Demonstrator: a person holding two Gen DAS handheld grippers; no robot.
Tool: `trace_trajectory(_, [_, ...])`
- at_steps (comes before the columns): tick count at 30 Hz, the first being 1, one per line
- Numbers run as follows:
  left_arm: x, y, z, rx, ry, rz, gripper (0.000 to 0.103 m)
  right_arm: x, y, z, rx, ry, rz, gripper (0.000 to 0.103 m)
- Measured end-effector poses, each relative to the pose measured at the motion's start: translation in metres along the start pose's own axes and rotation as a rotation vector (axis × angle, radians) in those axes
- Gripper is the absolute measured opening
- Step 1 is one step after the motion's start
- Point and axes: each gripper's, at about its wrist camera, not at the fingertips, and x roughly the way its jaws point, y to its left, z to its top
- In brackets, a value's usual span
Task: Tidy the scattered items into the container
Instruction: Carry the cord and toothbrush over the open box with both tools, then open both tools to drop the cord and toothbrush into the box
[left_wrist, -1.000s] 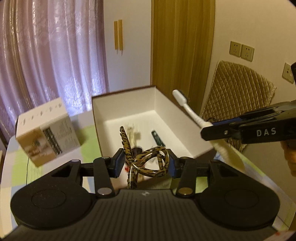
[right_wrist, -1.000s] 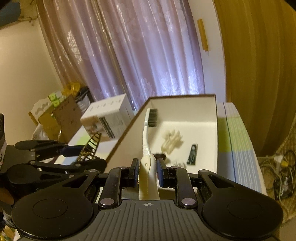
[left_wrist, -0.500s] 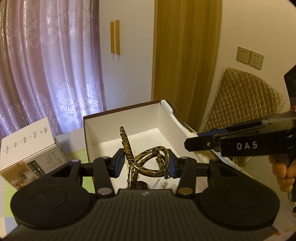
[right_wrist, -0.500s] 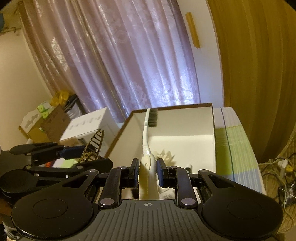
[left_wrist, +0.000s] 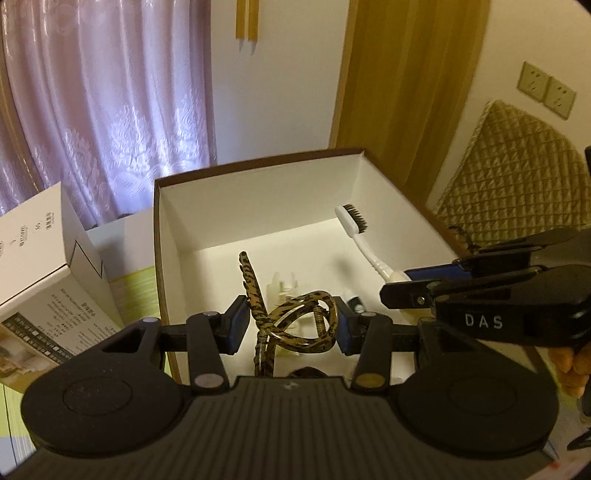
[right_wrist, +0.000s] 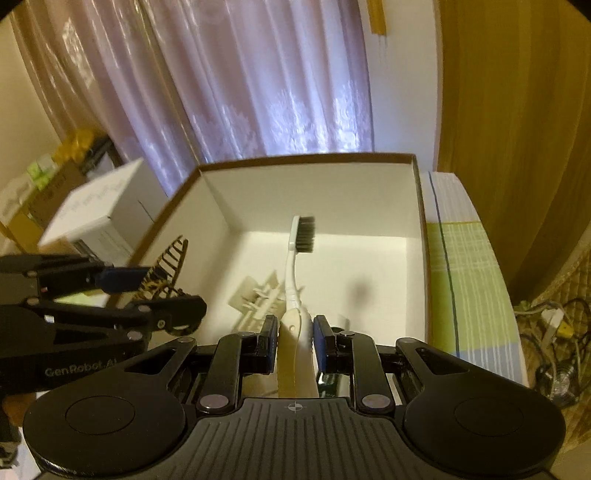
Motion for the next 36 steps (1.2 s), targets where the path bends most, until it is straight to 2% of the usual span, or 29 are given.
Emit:
trace_trajectory(11, [0.05, -0.003, 0.02, 0.076, 0.06, 0.064, 0.042, 0.04, -0.006, 0.009, -0.121, 0.057, -0.101, 0.017])
trace_trajectory(16, [0.065, -0.004, 0.031, 0.113, 0.063, 0.079, 0.042, 0.052, -0.007, 0.021, -0.165, 0.06, -0.114, 0.017])
trace_trajectory(24, [0.069, 0.001, 0.038, 0.094, 0.046, 0.096, 0.043, 0.061, -0.01, 0.034, -0.202, 0.046, -0.102, 0.018])
trace_trajectory(27, [0.066, 0.004, 0.037, 0.092, 0.044, 0.1, 0.044, 0.058, -0.009, 0.033, -0.211, 0.048, -0.073, 0.027])
trace_trajectory(29, [0.064, 0.004, 0.037, 0.096, 0.04, 0.104, 0.046, 0.053, -0.007, 0.031, -0.232, 0.033, -0.051, 0.042])
trace_trajectory(31, [0.062, 0.008, 0.035, 0.094, 0.041, 0.103, 0.046, 0.049, -0.003, 0.027, -0.25, 0.022, -0.048, 0.047])
trace_trajectory(34, [0.056, 0.009, 0.032, 0.091, 0.043, 0.103, 0.047, 0.045, -0.003, 0.023, -0.24, 0.014, -0.052, 0.06])
trace_trajectory(36, [0.052, 0.008, 0.03, 0.096, 0.047, 0.1, 0.049, 0.043, -0.004, 0.023, -0.225, 0.013, -0.048, 0.064])
